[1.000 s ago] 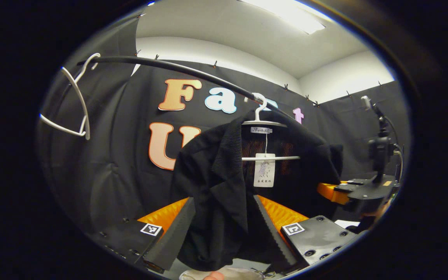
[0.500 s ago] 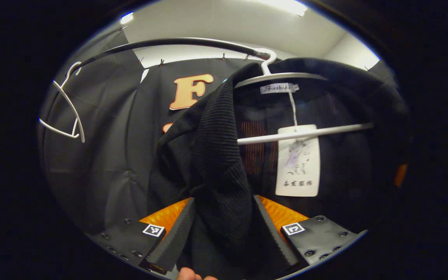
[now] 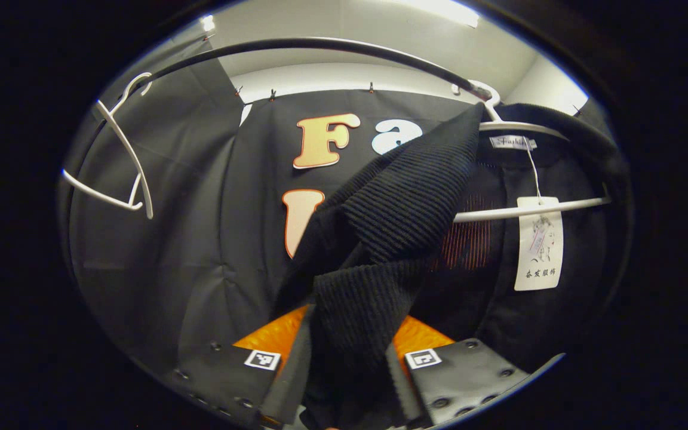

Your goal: Grasp the clothes on the hanger with both hands and then place them into the laundry hamper below.

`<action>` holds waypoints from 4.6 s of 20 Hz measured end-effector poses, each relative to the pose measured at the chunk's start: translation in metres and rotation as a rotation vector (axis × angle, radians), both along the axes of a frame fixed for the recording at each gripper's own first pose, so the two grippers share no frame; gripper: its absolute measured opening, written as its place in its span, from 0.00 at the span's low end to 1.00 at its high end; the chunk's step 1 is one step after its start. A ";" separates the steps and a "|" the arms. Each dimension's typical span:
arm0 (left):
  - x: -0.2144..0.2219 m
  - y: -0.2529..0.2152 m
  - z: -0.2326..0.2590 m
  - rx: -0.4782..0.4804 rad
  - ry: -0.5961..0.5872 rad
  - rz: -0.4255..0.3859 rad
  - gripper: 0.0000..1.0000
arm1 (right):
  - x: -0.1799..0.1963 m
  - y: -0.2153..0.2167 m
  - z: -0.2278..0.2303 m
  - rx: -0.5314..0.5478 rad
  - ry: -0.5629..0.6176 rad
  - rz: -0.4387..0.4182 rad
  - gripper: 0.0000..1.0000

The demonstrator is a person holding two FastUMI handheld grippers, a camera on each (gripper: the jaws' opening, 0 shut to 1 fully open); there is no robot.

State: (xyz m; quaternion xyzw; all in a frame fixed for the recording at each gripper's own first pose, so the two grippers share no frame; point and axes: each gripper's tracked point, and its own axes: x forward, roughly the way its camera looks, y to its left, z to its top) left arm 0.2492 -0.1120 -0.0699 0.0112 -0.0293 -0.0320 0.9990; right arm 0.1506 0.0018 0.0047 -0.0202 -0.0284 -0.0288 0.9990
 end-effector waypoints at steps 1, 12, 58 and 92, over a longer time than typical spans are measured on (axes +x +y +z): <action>-0.001 0.003 0.006 0.001 -0.002 -0.021 0.57 | -0.001 -0.002 0.002 0.001 -0.003 -0.002 0.08; -0.023 0.030 0.062 -0.012 -0.010 -0.122 0.14 | -0.030 -0.022 0.053 -0.016 -0.087 -0.020 0.11; 0.018 0.106 -0.012 0.086 0.200 0.088 0.11 | 0.034 0.012 -0.071 0.013 0.137 0.093 0.05; -0.174 0.039 -0.369 0.112 1.054 -0.001 0.99 | -0.052 0.128 -0.400 0.076 0.860 0.256 0.77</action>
